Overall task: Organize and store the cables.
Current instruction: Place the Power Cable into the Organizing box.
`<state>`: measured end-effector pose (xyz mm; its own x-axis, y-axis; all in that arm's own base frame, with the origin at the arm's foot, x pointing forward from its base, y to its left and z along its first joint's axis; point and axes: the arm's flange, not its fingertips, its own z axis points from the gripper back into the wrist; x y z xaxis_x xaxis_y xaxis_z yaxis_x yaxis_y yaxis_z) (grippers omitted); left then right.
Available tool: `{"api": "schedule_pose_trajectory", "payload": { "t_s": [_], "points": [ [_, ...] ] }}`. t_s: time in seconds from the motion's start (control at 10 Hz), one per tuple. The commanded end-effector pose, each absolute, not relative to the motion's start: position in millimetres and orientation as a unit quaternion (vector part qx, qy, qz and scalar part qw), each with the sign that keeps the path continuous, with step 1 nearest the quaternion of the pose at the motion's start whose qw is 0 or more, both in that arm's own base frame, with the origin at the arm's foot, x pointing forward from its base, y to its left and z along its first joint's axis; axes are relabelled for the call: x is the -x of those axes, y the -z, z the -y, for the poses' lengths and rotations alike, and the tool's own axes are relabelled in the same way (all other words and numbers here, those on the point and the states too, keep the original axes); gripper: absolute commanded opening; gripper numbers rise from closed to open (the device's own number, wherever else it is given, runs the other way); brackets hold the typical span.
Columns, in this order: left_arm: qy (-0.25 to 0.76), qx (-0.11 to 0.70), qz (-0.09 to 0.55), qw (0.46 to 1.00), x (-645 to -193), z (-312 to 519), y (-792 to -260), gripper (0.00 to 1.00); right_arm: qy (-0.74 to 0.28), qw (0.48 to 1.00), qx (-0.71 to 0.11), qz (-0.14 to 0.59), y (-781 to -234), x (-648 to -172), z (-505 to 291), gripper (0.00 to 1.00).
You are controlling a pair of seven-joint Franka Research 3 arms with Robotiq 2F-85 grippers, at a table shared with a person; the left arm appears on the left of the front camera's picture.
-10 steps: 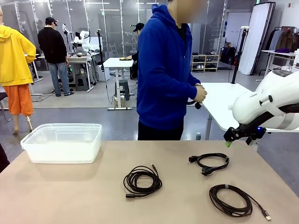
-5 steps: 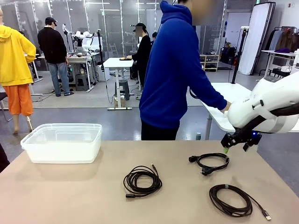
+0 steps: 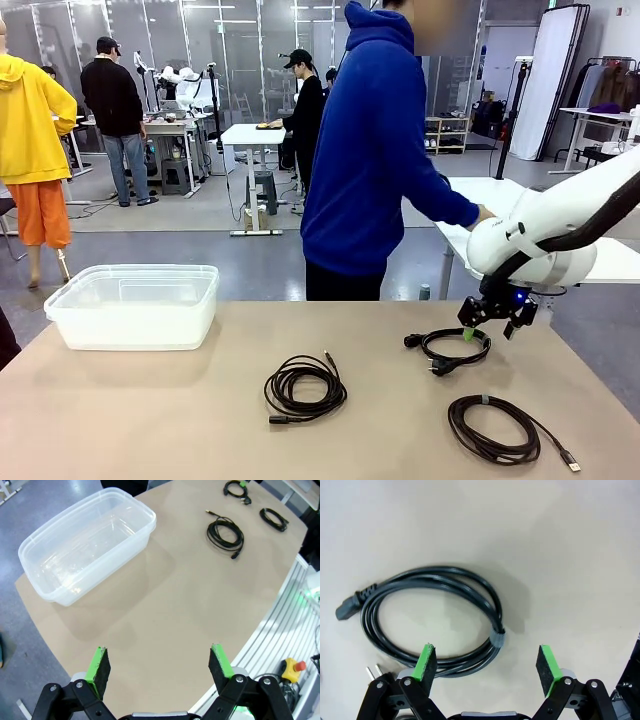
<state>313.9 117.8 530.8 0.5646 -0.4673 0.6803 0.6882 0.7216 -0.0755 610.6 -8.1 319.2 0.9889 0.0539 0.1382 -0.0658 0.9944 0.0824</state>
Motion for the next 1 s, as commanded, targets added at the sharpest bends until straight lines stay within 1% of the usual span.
{"api": "schedule_pose_trajectory", "payload": {
  "t_s": [0.0,0.5,0.6,0.7,0.8,0.9],
  "points": [
    [0.342,0.175,0.33,0.862,-313.6,-118.7,-530.7,1.0,-0.009,0.997,-0.061,0.054,-324.8,-624.7,9.2,1.0],
    [0.342,0.175,0.33,0.862,-313.6,-118.7,-530.7,1.0,-0.007,0.998,-0.062,0.031,-310.4,-639.5,7.2,1.0],
    [0.342,0.175,0.33,0.862,-313.6,-118.7,-530.7,1.0,-0.007,0.998,-0.061,0.023,-308.1,-640.7,5.3,0.69],
    [0.342,0.175,0.33,0.862,-313.6,-118.7,-530.7,1.0,-0.008,0.998,-0.059,0.021,-307.9,-640.4,4.0,0.59],
    [0.342,0.175,0.33,0.862,-313.6,-118.7,-530.7,1.0,-0.007,0.998,-0.054,0.021,-308.8,-638.1,2.8,0.1],
    [0.342,0.175,0.33,0.862,-313.6,-118.7,-530.7,1.0,-0.007,0.998,-0.053,0.02,-308.5,-637.5,2.8,0.01]
  ]
}}
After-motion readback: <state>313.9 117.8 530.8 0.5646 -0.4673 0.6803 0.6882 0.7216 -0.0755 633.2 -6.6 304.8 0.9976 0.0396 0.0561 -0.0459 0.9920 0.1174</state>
